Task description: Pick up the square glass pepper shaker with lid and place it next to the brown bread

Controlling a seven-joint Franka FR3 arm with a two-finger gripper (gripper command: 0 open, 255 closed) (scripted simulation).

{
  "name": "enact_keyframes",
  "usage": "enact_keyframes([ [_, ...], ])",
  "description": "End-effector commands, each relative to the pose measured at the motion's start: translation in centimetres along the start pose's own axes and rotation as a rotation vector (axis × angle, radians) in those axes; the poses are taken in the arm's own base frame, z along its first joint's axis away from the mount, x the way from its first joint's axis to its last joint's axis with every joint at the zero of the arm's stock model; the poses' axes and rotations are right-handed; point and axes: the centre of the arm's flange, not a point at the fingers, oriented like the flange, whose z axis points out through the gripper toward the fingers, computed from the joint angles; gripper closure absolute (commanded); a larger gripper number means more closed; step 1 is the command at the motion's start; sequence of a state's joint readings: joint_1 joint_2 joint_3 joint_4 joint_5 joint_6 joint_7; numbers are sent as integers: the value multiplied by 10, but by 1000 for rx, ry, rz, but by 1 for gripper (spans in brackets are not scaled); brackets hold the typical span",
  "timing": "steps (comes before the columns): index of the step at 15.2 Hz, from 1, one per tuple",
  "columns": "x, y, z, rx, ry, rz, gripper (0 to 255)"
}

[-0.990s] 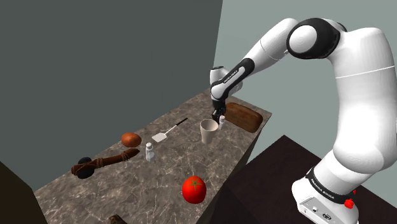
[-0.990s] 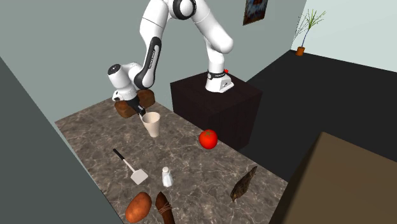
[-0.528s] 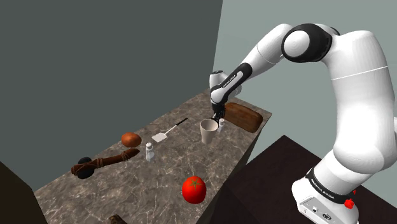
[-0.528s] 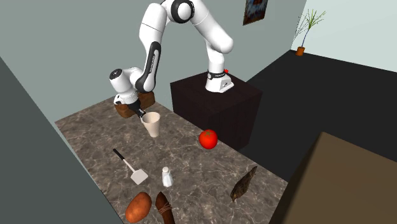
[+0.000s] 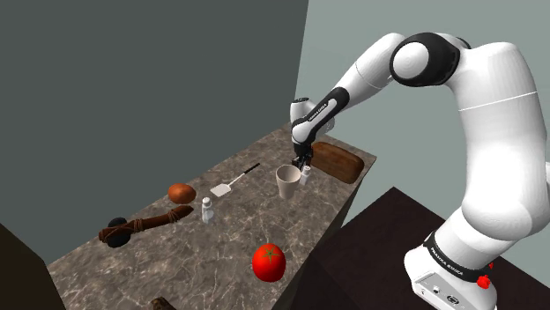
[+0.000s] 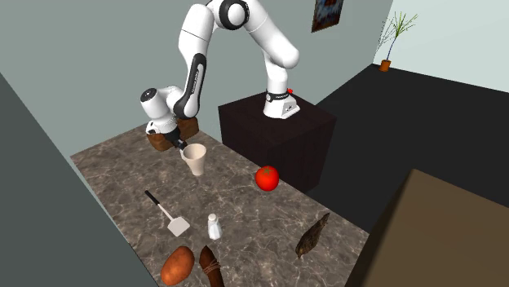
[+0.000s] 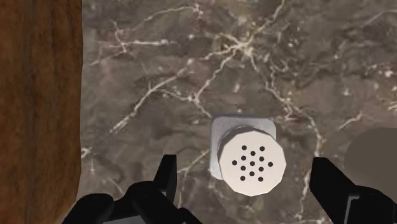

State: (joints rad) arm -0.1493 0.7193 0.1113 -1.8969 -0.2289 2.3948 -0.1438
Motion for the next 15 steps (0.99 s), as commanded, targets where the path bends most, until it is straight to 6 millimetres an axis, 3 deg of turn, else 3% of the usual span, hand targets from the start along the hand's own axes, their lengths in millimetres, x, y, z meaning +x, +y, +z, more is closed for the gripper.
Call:
enact_keyframes([
  [1,0,0,0,0,0,0,0],
  [3,0,0,0,0,0,0,0],
  [7,0,0,-50,0,0,0,0],
  [15,0,0,-50,0,0,0,0],
])
